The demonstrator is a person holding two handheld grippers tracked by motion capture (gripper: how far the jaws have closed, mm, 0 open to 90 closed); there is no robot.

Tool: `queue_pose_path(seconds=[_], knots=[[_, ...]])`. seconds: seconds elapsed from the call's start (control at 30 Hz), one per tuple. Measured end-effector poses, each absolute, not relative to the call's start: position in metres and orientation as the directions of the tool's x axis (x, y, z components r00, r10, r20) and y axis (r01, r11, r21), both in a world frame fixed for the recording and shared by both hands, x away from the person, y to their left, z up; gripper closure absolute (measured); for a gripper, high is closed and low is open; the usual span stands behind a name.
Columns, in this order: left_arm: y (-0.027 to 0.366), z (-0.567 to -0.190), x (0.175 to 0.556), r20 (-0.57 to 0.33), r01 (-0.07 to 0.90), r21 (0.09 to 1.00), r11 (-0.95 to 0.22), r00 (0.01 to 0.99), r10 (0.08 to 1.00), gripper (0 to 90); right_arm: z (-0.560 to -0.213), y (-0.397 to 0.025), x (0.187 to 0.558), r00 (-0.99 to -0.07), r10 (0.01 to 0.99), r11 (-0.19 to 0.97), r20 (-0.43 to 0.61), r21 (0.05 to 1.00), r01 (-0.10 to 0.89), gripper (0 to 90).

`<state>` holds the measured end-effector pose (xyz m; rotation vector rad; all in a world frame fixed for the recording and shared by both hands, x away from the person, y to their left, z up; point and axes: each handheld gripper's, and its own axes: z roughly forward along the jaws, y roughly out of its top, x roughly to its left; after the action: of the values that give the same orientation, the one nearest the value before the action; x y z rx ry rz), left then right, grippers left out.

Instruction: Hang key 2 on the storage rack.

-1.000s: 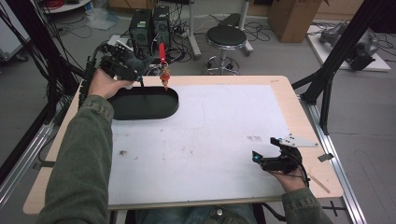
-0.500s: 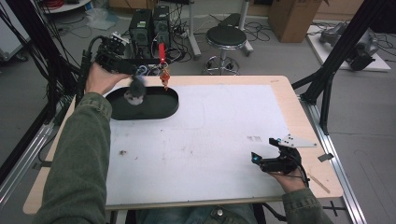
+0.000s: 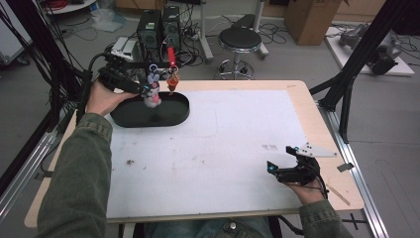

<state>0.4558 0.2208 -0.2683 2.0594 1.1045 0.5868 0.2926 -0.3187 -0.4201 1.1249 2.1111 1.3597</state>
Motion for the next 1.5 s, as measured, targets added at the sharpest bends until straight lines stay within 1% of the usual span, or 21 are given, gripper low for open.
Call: queue_pose_path(seconds=[0.07, 0.17, 0.23, 0.37, 0.67, 0.87, 1.3, 1.5], knots=[[0.218, -0.275, 0.446, 0.052, 0.504, 0.768, -0.395, 0.565, 0.823, 8.1, -0.420, -0.319, 0.293, -0.602, 0.792, 0.206, 0.100, 0.885, 0.418, 0.5], [0.217, -0.278, 0.439, 0.041, 0.490, 0.780, -0.389, 0.580, 0.813, 5.6, -0.420, -0.319, 0.293, -0.602, 0.792, 0.205, 0.101, 0.884, 0.419, 0.5], [0.217, -0.281, 0.433, 0.039, 0.483, 0.785, -0.388, 0.586, 0.809, 2.1, -0.420, -0.319, 0.293, -0.604, 0.791, 0.205, 0.102, 0.885, 0.418, 0.5], [0.220, -0.287, 0.424, 0.022, 0.497, 0.780, -0.381, 0.587, 0.809, 2.0, -0.421, -0.319, 0.293, -0.603, 0.791, 0.202, 0.108, 0.883, 0.423, 0.5], [0.240, -0.304, 0.405, -0.012, 0.476, 0.823, -0.311, 0.561, 0.828, 1.7, -0.421, -0.319, 0.294, -0.597, 0.795, 0.197, 0.107, 0.886, 0.421, 0.5], [0.248, -0.315, 0.392, 0.002, 0.446, 0.842, -0.304, 0.561, 0.828, 1.7, -0.421, -0.320, 0.294, -0.598, 0.794, 0.197, 0.104, 0.888, 0.416, 0.5], [0.260, -0.350, 0.368, -0.007, 0.466, 0.829, -0.310, 0.563, 0.826, 1.7, -0.422, -0.321, 0.295, -0.592, 0.797, 0.183, 0.121, 0.886, 0.427, 0.5], [0.268, -0.364, 0.358, -0.025, 0.471, 0.821, -0.322, 0.593, 0.805, 1.8, -0.422, -0.321, 0.295, -0.594, 0.796, 0.191, 0.114, 0.885, 0.425, 0.5]])
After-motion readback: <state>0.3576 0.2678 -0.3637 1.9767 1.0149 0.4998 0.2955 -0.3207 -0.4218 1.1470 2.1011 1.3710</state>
